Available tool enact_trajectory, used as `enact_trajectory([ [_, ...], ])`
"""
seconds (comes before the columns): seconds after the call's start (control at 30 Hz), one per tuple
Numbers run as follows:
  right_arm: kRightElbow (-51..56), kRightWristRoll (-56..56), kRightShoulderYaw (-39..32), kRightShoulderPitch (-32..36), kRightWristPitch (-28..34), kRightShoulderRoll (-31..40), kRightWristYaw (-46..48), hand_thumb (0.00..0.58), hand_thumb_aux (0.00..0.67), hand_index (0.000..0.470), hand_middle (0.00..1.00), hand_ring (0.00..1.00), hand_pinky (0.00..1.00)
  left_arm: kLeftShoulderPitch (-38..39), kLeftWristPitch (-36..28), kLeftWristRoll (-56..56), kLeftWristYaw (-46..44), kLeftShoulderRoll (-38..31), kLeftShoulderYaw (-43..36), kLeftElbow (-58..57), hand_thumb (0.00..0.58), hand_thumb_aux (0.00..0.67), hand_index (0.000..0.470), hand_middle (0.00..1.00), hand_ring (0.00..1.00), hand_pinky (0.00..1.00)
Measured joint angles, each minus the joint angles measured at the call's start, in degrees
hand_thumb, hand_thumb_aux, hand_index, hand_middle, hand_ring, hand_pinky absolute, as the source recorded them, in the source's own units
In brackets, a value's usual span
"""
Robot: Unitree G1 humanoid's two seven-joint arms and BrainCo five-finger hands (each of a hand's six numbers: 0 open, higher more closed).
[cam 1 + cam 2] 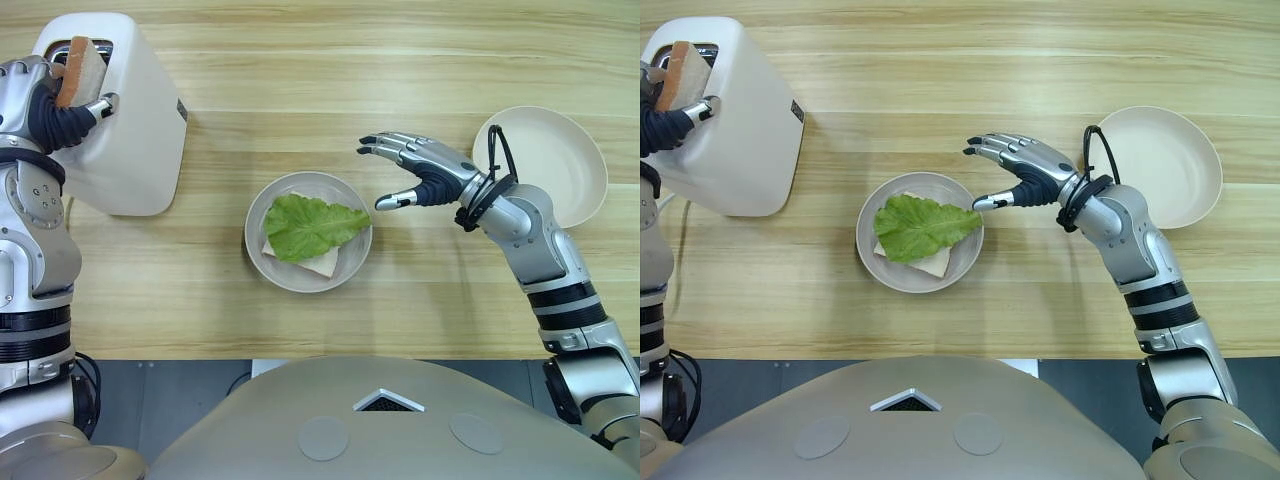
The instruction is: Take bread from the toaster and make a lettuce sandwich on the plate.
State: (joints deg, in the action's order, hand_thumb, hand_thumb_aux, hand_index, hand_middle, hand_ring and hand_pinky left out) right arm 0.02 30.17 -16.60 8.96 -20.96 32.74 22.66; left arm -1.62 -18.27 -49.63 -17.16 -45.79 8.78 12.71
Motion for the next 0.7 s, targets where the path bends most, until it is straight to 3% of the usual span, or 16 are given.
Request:
enact_trajectory([
  [0.47,3.45,2.69,-3.03,1.78,-1.85,-1.42,-2.01,0.0,0.0,0.0,0.0,0.0,0.0,-1.69,0.6,4.06,2.05,1.2,0.26,0.98,0.58,0.67,0.47,1.0,1.0,1.0],
  [0.7,5.03,4.19,-4.12,1.93,-2.25,-2.04,-3.11,0.0,0.0,0.0,0.0,0.0,0.0,-4.19,1.44,9.54,0.68,-0.2,6.21,5.25,0.58,0.67,0.47,1.0,1.0,1.0],
])
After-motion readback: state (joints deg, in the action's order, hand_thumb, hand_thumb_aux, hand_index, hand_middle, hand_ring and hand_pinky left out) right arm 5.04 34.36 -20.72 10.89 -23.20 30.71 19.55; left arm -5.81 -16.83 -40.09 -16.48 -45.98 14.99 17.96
